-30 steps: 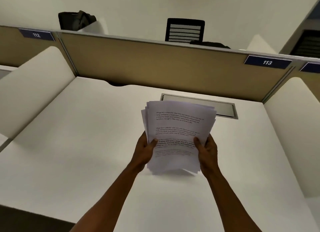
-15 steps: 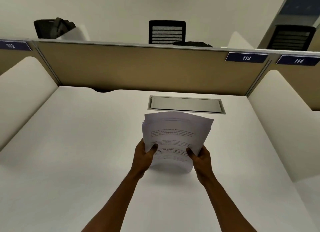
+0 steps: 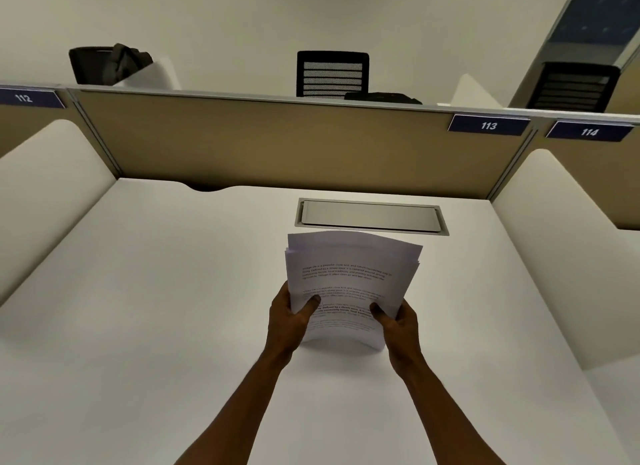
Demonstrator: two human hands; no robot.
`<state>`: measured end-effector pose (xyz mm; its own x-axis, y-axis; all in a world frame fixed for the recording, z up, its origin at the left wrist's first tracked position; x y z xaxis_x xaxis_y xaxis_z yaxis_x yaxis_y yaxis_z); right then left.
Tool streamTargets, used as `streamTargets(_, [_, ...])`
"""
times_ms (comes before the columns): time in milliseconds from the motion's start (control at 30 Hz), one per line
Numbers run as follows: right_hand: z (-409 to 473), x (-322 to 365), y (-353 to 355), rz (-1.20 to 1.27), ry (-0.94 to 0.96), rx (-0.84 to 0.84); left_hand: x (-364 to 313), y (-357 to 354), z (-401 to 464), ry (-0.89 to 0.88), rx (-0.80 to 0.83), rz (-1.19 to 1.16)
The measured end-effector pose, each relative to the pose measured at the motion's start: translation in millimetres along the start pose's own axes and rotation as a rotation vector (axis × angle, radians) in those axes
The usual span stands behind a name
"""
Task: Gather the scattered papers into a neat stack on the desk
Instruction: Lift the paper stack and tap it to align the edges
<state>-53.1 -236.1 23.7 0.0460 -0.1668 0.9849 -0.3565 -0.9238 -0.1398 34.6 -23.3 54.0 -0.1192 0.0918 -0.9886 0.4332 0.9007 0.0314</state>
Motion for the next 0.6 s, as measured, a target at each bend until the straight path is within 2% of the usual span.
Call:
streamTargets(400, [-2, -6, 4, -0.022, -0.025, 0.020, 13, -3, -2, 0.011, -0.029, -0.007])
streamTargets(600, [-2, 11, 3, -0.018, 0.053, 0.066, -3, -1, 0, -0.051, -0.014, -0.042])
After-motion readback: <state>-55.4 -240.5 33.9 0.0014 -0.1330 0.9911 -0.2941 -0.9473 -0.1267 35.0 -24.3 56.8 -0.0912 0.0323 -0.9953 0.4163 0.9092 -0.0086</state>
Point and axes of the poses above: each hand's wrist, its own z-axis towards the middle knuckle, its own y-axis out of the back of the hand, x = y × z, the point moved 6 cm from there along z, towards the middle knuckle, and after that the axes turned 13 degrees about x, right-handed, at the moved point
